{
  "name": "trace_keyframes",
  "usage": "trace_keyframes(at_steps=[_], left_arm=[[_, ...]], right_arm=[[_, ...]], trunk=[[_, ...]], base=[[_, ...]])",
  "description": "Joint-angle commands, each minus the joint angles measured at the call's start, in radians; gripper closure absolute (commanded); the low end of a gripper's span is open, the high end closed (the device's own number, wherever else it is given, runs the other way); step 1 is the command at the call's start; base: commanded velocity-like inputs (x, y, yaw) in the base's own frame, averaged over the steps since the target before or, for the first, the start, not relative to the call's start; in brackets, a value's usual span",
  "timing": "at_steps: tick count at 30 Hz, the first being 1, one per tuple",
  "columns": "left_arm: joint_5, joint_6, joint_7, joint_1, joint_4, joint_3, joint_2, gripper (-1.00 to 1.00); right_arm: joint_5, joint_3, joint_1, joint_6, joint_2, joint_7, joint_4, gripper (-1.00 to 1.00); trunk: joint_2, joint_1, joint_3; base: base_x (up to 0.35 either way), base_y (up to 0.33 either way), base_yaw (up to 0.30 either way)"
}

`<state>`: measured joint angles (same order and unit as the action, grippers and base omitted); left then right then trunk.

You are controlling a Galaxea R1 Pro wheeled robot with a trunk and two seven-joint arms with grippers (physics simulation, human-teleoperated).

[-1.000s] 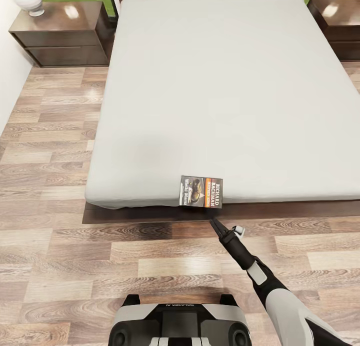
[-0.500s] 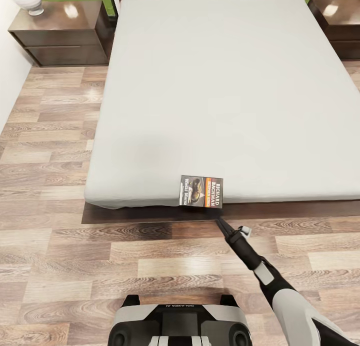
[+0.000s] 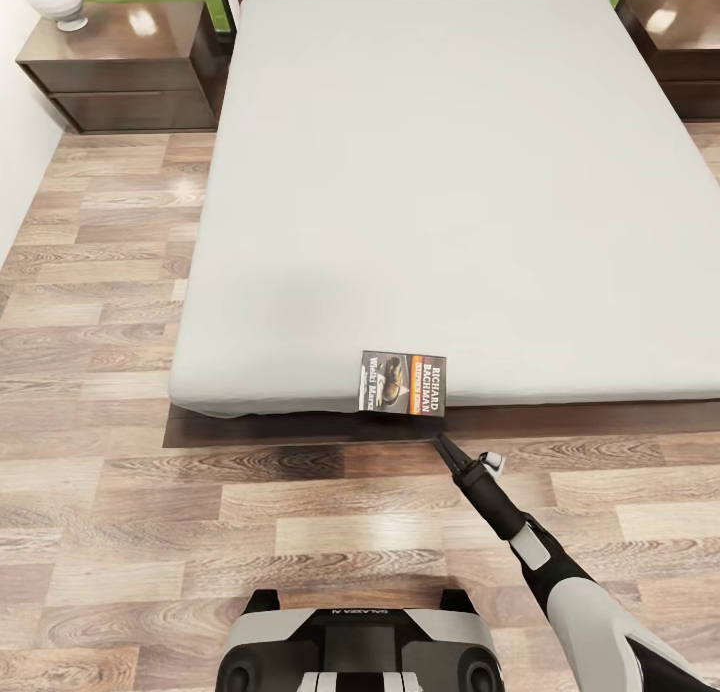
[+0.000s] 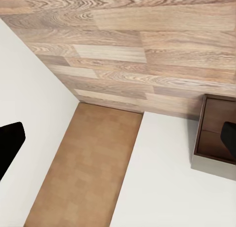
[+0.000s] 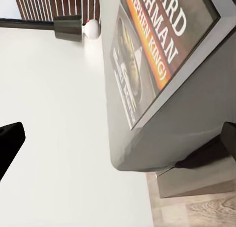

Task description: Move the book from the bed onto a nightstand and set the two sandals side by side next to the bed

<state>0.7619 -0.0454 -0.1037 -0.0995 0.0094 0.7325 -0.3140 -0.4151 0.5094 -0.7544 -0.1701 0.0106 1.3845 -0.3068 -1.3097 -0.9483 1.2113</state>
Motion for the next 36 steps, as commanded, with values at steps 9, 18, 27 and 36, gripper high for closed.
trace_keyframes(at_steps=[9, 18, 27, 36], left_arm=[[0.007, -0.004, -0.001, 0.000, 0.001, 0.008, 0.000, -1.00], [0.007, -0.004, -0.001, 0.000, 0.001, 0.008, -0.001, -1.00], [0.007, -0.004, -0.001, 0.000, 0.001, 0.008, -0.001, -1.00], [0.007, -0.004, -0.001, 0.000, 0.001, 0.008, -0.002, -1.00]], right_arm=[[-0.006, 0.019, 0.000, -0.012, -0.008, 0.003, 0.004, -1.00], [-0.050, 0.031, 0.000, -0.014, -0.013, 0.002, 0.008, -1.00], [-0.088, 0.031, 0.000, -0.016, -0.014, 0.002, 0.009, -1.00], [-0.097, 0.032, 0.000, -0.019, -0.016, 0.001, 0.011, -1.00]], trunk=[[0.000, 0.000, 0.000], [-0.028, -0.015, 0.013], [-0.028, -0.015, 0.013], [-0.028, -0.015, 0.013]], base=[[0.000, 0.000, 0.000], [0.000, 0.000, 0.000], [0.000, 0.000, 0.000], [0.000, 0.000, 0.000]])
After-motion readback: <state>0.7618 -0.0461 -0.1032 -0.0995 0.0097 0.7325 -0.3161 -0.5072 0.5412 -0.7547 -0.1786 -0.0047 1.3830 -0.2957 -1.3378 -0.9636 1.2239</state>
